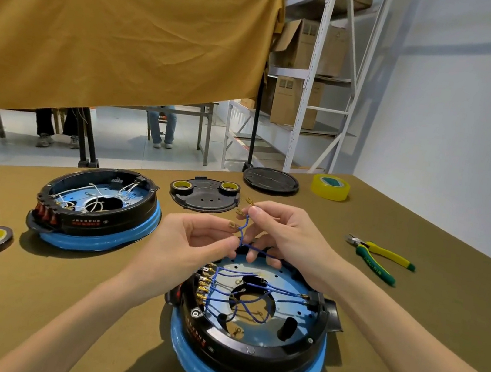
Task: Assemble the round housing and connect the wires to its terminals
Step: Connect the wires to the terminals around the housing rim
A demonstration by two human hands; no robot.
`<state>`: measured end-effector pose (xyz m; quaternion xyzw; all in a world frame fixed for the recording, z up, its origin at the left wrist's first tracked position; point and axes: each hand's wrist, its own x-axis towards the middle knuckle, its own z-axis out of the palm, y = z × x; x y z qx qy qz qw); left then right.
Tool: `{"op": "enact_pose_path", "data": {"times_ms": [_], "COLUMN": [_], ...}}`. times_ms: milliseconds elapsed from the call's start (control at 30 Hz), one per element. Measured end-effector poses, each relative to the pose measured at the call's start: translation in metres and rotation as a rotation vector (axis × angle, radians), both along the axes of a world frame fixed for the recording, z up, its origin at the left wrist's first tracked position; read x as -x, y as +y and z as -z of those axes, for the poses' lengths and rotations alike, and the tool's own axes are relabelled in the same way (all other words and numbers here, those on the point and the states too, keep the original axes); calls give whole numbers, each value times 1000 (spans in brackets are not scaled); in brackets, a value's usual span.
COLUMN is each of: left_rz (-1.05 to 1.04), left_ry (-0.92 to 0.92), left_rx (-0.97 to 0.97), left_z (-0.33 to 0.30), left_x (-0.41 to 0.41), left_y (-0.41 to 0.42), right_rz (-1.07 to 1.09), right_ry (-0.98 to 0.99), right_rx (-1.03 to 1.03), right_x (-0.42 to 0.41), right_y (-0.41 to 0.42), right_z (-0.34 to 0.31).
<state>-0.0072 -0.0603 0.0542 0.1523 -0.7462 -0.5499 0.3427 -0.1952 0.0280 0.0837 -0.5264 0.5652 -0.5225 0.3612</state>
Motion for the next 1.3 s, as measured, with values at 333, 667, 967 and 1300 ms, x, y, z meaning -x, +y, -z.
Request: {"op": "enact_pose_path", "data": {"times_ms": [333,667,967,1300], "left_rz": [-49,-157,-194,-271], "left_ry": [28,32,90,-91], "left_rx": [49,346,423,275], "left_z": [2,12,20,36], "left_x": [2,-1,-2,-5], "left_y": [-1,-15,-21,-39], "right_rz": [-66,-287,-139,-78], "right_ry": [-99,-213,-181,133], "right_rx": [58,26,-154,-314], "right_x": [4,13,5,1], "right_y": [8,14,0,-14], "right_z": [3,8,14,17]}}
